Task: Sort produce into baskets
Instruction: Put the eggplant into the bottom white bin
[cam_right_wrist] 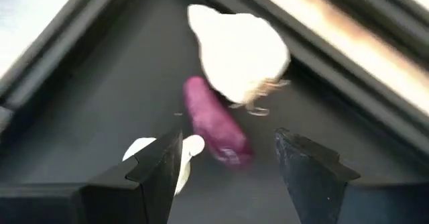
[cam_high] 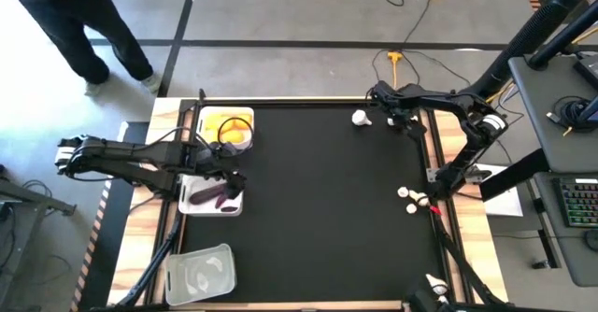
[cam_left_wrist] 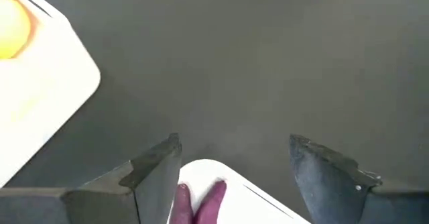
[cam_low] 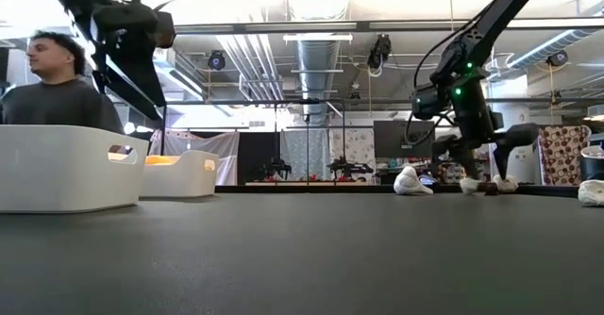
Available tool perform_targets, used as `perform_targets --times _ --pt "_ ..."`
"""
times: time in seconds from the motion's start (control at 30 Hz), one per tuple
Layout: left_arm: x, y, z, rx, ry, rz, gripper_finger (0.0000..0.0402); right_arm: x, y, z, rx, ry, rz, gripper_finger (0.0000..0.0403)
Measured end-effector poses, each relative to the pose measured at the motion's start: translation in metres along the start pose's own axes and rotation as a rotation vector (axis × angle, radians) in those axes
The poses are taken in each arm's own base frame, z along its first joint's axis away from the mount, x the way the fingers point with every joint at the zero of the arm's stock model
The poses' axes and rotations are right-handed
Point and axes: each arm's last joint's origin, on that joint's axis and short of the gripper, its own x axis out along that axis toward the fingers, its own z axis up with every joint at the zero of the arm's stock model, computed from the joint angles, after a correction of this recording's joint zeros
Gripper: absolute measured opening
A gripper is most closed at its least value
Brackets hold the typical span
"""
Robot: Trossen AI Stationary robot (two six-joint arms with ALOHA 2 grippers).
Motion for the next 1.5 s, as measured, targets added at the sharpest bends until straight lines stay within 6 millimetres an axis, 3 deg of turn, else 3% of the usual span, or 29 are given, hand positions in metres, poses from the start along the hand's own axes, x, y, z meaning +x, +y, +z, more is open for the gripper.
perform_targets --times 0.4,0.77,1.0,1.1,1.2,1.33,1.5 --pt "0.001 0.002 0.002 -0.011 -0.017 0.026 0.0256 0.014 -0.002 0.011 0.084 0.051 0.015 0.02" --pt "0.001 0.002 0.003 -0.012 -0.027 0.03 0.0256 0.019 -0.008 0.004 0.055 0.105 -0.01 0.0121" --pt "0.0 0.002 0.003 0.001 -0.036 0.024 0.0256 -0.007 -0.006 -0.013 -0.052 0.003 0.091 0.0068" --pt "0.0 0.001 0.005 0.049 -0.059 0.011 0.0256 -0.028 -0.005 -0.029 -0.227 -0.036 0.176 0.0064" --pt "0.0 -0.001 0.008 0.128 -0.091 -0.004 0.0256 -0.05 -0.009 -0.059 -0.504 -0.049 0.263 0.0069" --pt "0.0 -0.004 0.013 0.191 -0.135 -0.022 0.0256 -0.079 -0.025 -0.115 -0.903 -0.01 0.424 0.0075" --pt "-0.001 -0.006 0.017 0.212 -0.181 -0.042 0.0256 -0.106 -0.058 -0.191 -1.259 0.043 0.702 0.007"
